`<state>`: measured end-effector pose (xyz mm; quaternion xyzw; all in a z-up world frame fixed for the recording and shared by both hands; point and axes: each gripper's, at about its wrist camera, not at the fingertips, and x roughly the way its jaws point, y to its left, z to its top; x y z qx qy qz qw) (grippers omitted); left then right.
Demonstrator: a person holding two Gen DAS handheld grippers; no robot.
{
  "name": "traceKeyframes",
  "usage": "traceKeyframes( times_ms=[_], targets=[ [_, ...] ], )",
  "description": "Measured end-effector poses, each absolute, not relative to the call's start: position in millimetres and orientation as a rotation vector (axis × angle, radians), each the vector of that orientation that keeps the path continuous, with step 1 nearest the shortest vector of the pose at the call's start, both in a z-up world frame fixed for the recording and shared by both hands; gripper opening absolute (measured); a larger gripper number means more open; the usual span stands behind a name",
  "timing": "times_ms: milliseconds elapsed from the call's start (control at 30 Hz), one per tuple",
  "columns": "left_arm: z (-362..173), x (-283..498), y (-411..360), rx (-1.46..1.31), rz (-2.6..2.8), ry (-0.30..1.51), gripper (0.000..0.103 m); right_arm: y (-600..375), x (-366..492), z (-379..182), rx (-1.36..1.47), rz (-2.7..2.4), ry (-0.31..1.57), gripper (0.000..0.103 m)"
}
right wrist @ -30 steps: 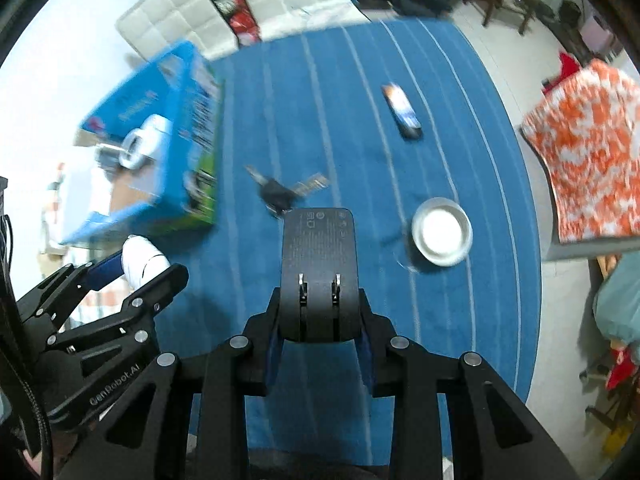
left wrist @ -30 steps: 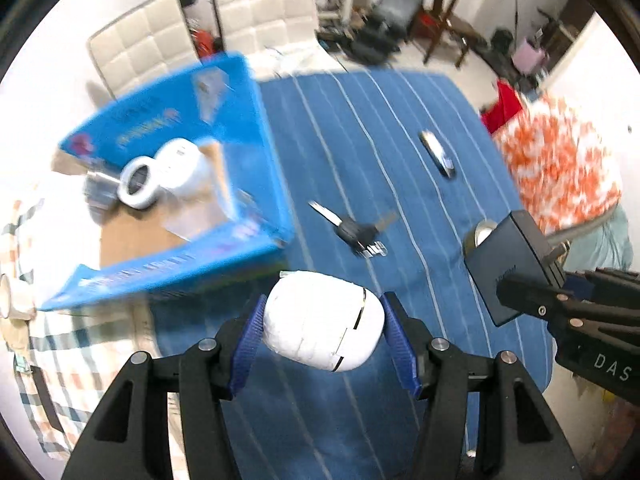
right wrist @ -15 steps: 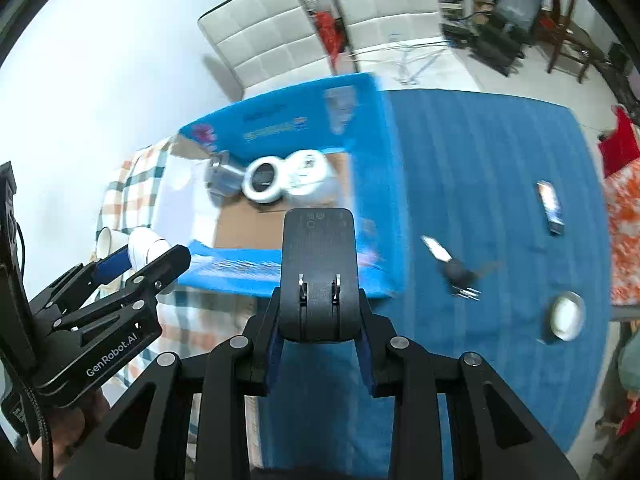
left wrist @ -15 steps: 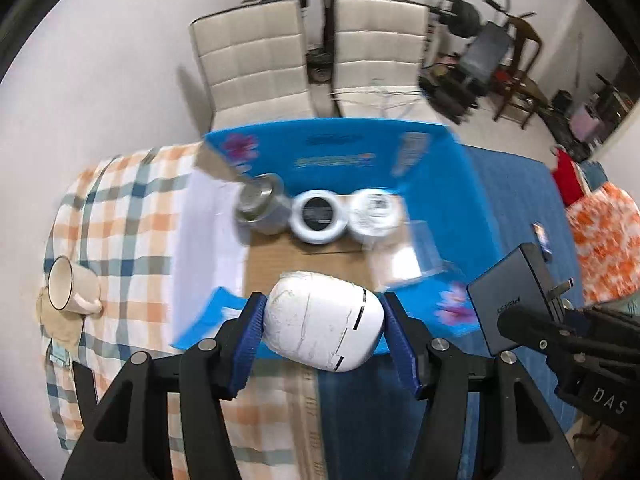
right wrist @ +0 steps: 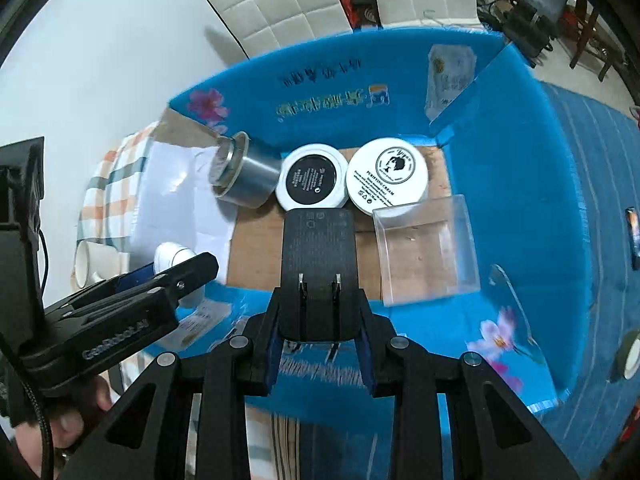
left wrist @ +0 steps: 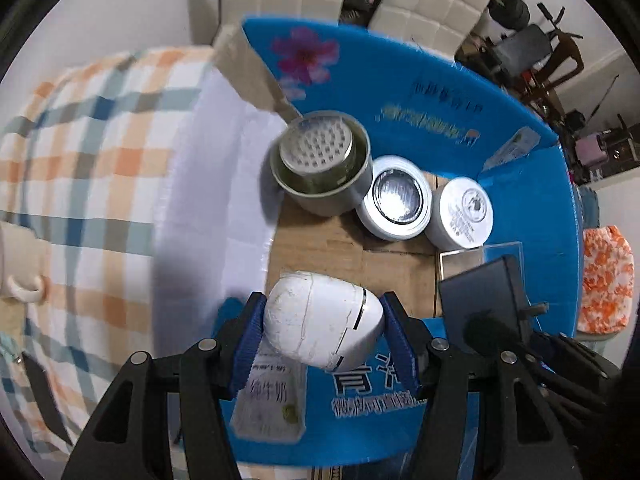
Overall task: Organize rigid objects
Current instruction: 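Carry the earbud case and charger into the blue box and open both tools, then lift both tools out of the blue box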
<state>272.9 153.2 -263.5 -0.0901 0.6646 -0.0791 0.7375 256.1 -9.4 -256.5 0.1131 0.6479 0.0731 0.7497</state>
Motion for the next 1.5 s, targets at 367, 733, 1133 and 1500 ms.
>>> traceKeyframes(
  times_ms=[367,733,1133,1500],
  targets=[
    [-303.1,286.8,142.7,-0.192,-0.243,1.573,0.055,10.7,266.5,-307.6,0.224,0.202,1.465,0.034],
    [-325.8,283.4,147.2,-0.218,-0.213,1.654,0.056,22.4,274.3,-326.0,0.143,0.205,1.471,0.034],
    [-281.1,262.9,130.1,-0.122,-0.152,1.591,0.076,15.8,270.5,-298.7,0.128,0.209,1.498,0.045],
    [-200.1,229.6,119.7,-0.025,-0.072,1.402,0.101,-20.4,238.3,-236.3,0.048,0.092,1.423,0.093]
  ],
)
